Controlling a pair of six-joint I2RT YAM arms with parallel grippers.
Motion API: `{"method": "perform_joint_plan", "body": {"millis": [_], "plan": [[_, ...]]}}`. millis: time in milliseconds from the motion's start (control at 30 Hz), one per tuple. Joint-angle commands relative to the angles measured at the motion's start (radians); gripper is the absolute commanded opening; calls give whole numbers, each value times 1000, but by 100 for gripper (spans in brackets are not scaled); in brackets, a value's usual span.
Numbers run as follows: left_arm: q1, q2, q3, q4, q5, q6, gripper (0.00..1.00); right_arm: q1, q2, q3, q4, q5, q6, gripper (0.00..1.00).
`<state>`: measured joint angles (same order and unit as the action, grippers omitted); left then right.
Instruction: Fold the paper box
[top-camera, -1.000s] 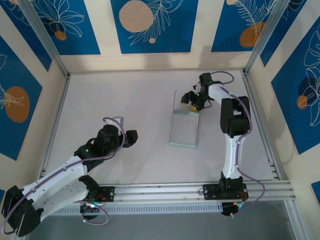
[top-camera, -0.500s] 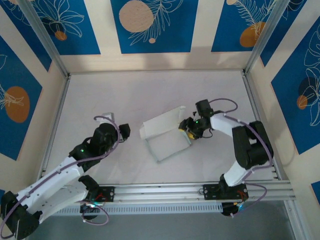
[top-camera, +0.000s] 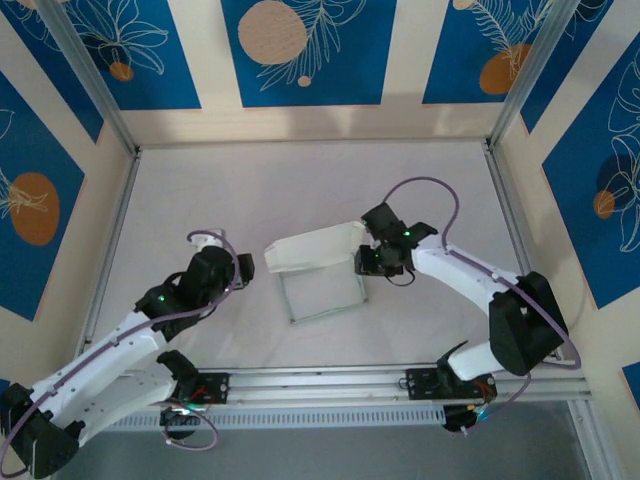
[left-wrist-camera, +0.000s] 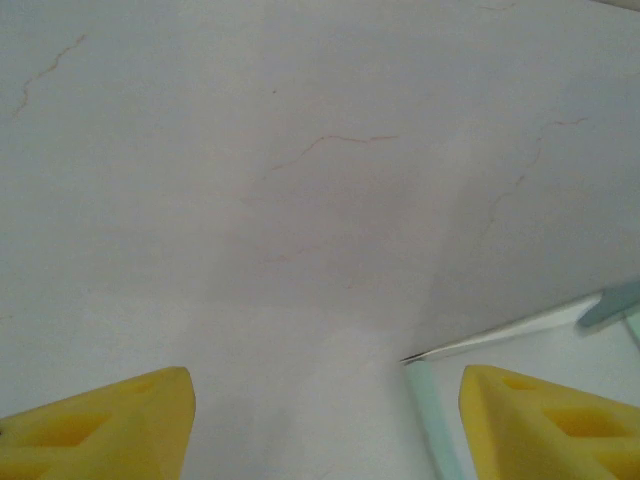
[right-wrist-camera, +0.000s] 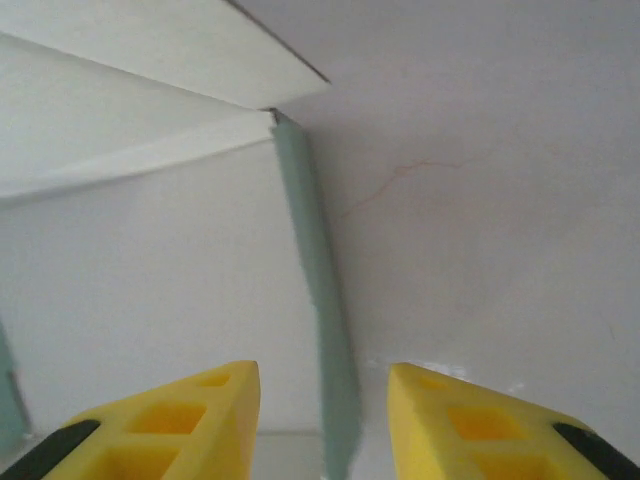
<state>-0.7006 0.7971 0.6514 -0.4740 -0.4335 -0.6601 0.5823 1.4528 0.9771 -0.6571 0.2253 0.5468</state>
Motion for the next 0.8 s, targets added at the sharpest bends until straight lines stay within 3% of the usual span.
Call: {"method": "perform_joint_plan", "body": {"millis": [0, 167, 300, 400, 500, 767], "plan": [[-1, -9, -16, -25, 32, -4, 69, 29, 73, 44, -88, 94, -109, 40], [0, -50, -31, -65, 19, -17, 69, 69, 106, 49, -74, 175, -92, 41], [0, -102, -33, -111, -23, -24, 69, 81, -13, -31, 0, 228, -20, 43], [-1, -145, -36, -139, -22, -36, 69, 80, -139, -119, 92, 183, 1, 43], [-2, -164, -45, -146, 30, -25, 67, 91, -206, -181, 170, 71, -94, 43], [-3, -150, -37, -174, 69, -24, 64, 186, -127, -116, 73, 91, -241, 43]]}}
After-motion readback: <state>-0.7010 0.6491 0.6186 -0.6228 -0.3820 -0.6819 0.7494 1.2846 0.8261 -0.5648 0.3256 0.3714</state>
